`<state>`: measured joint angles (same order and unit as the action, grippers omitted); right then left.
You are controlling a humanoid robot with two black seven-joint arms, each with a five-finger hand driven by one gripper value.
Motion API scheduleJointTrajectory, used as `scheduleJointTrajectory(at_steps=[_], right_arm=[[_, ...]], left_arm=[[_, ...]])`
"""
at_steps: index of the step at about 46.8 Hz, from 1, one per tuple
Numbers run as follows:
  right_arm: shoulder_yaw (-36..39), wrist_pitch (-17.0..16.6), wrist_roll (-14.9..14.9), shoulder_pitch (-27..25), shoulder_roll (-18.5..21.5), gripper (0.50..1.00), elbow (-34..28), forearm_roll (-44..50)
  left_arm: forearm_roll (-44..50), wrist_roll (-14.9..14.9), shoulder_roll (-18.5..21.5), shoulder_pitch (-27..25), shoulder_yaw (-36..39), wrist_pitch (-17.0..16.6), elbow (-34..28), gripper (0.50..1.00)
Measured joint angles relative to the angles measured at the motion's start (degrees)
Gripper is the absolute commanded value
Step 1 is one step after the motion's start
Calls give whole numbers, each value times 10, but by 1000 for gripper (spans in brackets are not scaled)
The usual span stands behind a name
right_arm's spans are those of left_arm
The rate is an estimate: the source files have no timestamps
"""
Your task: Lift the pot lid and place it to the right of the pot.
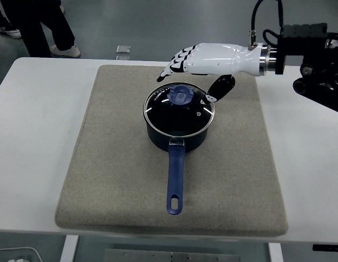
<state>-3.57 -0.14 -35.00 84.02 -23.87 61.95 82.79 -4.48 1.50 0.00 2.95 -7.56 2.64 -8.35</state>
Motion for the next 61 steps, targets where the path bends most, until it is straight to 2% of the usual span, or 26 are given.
scheduleJointTrajectory(at_steps=[16,23,61], right_arm=[[0,24,0,-12,6,905,-17,10],[-3,25,0,-16,22,903,-24,12],[-8,59,0,-36,44,903,-52,22]], left_arm=[[0,0,0,0,0,0,0,1000],[0,0,0,0,0,0,0,1000],[0,0,0,0,0,0,0,1000]])
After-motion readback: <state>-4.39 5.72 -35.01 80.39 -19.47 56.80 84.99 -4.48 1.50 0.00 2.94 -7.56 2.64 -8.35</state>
